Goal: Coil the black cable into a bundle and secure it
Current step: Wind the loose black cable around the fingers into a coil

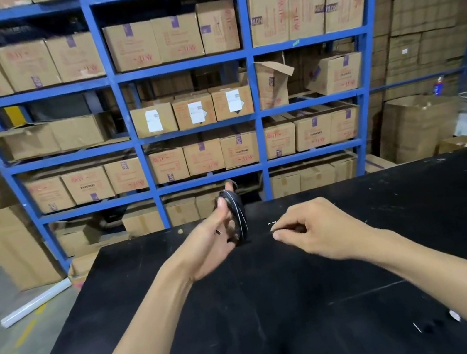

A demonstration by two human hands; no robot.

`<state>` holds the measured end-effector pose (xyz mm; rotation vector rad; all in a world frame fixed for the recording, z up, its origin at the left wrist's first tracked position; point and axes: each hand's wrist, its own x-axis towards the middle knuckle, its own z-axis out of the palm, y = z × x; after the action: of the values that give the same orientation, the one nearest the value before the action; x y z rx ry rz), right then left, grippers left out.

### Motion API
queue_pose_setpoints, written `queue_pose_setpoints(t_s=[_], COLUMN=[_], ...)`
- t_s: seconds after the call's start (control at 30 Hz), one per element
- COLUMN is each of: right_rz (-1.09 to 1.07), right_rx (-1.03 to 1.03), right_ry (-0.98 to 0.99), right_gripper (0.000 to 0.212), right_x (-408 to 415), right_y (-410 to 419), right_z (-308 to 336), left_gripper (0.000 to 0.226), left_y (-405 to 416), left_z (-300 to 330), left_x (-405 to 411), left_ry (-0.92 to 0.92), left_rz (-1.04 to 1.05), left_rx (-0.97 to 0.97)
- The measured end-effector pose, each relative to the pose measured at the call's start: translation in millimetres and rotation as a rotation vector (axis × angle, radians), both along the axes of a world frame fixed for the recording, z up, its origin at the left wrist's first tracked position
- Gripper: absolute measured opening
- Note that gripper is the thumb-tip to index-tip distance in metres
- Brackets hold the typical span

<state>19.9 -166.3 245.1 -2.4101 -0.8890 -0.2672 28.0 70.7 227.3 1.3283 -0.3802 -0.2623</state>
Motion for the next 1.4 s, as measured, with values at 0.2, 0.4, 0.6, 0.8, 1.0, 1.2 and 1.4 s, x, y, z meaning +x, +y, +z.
queue_pose_setpoints(t_s=[0.2, 0.4, 0.6, 0.8, 1.0, 1.2, 1.4], right_rz=[-0.049, -0.121, -0.154, -0.312, -0.220, -0.211, -0.143], right_rx=[0.133, 0.676, 0.778, 0.491, 0.093, -0.061, -0.023], right_ry=[-0.113, 0.226, 0.398, 0.001, -0.213, -0.236, -0.209], right_gripper=[0.006, 0.009, 0.031, 0.024, 0.046, 0.047, 0.030], right_x=[7.9, 8.2, 9.6, -3.5, -12.4, -7.7, -7.9], right_y=[10.3, 19.6, 23.5, 32.1, 43.3, 35.0, 32.5], right_z=[16.2, -2.8, -6.2, -7.7, -15.2, -18.9, -18.4], left_gripper=[0.056, 0.060, 0.061, 0.063, 0.035, 0.039, 0.076], left_y=[-30.6, -33.8, -38.7, -53.2, -65.5, -63.5, -73.8], left_z=[-17.7, -16.6, -12.6, -8.1, -4.2, -2.0, -5.2], left_x=[-3.9, -6.9, -10.0, -12.6, -16.9, -17.8, -17.7], left_ry=[-0.003, 0.031, 0.027, 0.067, 0.127, 0.150, 0.076], left_rz=[-0.034, -0.034, 0.012, 0.093, 0.103, 0.111, 0.388], left_rx=[0.150, 0.070, 0.084, 0.135, 0.139, 0.168, 0.212])
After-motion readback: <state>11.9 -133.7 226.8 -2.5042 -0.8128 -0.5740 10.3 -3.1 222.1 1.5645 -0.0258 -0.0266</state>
